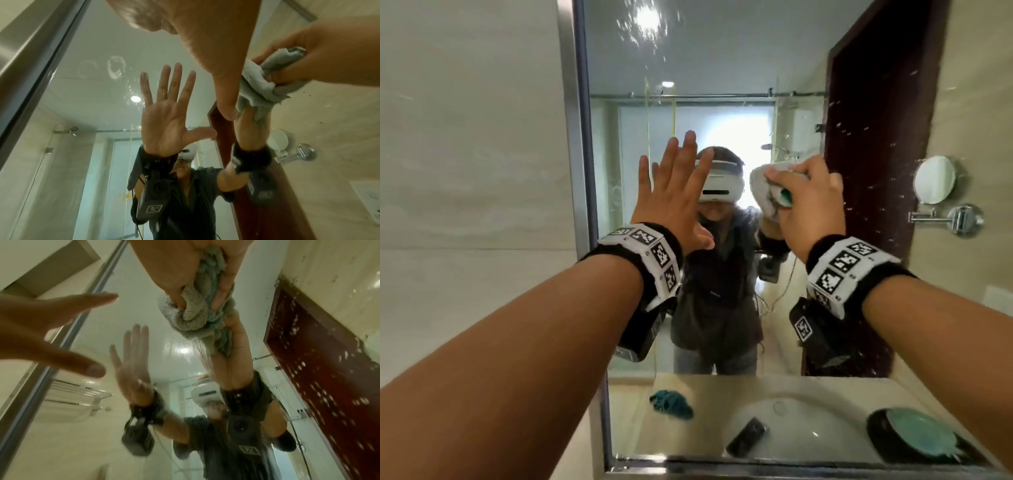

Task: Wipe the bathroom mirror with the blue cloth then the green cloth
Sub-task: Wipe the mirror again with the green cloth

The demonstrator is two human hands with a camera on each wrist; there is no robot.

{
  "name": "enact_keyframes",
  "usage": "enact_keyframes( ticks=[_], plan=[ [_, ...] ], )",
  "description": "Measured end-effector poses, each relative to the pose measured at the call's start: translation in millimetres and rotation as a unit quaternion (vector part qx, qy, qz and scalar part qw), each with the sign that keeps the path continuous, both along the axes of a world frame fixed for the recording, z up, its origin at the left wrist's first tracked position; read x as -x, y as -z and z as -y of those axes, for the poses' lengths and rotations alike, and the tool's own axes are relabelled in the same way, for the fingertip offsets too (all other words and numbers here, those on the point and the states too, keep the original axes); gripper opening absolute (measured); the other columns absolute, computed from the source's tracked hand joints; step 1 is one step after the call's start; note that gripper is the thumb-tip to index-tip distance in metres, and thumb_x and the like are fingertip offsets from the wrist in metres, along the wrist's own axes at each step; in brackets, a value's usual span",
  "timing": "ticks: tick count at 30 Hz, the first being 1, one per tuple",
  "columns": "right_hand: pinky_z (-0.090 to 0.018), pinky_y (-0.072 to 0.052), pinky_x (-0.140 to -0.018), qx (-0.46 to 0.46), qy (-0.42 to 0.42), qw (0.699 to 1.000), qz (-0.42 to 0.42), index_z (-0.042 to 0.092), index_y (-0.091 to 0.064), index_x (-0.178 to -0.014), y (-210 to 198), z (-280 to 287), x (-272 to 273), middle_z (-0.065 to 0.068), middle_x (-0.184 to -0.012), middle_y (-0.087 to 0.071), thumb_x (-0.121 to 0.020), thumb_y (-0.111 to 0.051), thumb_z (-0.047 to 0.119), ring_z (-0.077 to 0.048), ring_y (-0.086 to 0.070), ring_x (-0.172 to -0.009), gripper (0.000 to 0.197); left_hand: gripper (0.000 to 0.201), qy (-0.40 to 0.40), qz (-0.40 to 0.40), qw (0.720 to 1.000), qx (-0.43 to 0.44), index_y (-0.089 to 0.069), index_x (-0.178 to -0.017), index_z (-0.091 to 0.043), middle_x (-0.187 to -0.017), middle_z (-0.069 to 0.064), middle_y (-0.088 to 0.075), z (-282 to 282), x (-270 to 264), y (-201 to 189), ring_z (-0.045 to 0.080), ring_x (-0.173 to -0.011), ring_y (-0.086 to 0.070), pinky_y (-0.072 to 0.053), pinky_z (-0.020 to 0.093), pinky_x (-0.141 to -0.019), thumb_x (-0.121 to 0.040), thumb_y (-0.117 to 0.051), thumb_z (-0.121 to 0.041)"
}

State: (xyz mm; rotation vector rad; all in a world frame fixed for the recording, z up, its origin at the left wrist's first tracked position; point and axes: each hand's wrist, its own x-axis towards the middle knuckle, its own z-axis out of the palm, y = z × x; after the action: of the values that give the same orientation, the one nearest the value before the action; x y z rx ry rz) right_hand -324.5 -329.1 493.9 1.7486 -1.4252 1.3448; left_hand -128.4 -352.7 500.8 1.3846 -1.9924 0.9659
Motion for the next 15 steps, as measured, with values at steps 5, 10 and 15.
enact_keyframes(
  ticks=[5, 10, 15],
  plan=[
    [-0.046, -0.052, -0.078, -0.091, 0.008, 0.966, -0.244, 0.037, -0.051, -0.126, 43.6, -1.3, -11.4, -0.004, -0.131, -0.037, -0.078, -0.062, 0.003, -0.033, -0.034, -0.115, 0.06, 0.134, 0.008, -0.026, 0.999, -0.032, 0.024, -0.146, -0.018, -0.152, 0.007, 0.032, 8.4, 4.2, -32.6, 0.027, -0.14, 0.027, 0.012, 0.048, -0.111, -0.065, -0.073, -0.063],
    [-0.037, -0.044, -0.094, -0.092, 0.005, 0.971, -0.22, 0.042, -0.05, -0.127, 8.8, -0.9, -3.2, 0.001, -0.129, -0.039, -0.084, -0.065, 0.016, -0.025, -0.035, -0.116, 0.052, 0.139, 0.004, -0.036, 0.998, -0.054, 0.023, -0.146, -0.018, -0.152, 0.005, 0.032, 14.5, 13.4, -52.6, 0.026, -0.141, 0.025, 0.008, 0.05, -0.113, -0.06, -0.075, -0.064],
    [-0.031, -0.037, -0.092, 0.035, -0.025, 0.998, -0.051, 0.03, -0.06, -0.12, -49.9, 4.4, 2.8, 0.002, -0.106, -0.044, -0.084, -0.064, 0.016, -0.019, -0.035, -0.097, 0.039, 0.146, 0.0, -0.038, 0.997, -0.064, 0.025, -0.145, -0.019, -0.152, 0.004, 0.033, 21.7, 14.7, -58.1, 0.025, -0.141, 0.024, 0.003, 0.051, -0.114, -0.054, -0.08, -0.062]
  ],
)
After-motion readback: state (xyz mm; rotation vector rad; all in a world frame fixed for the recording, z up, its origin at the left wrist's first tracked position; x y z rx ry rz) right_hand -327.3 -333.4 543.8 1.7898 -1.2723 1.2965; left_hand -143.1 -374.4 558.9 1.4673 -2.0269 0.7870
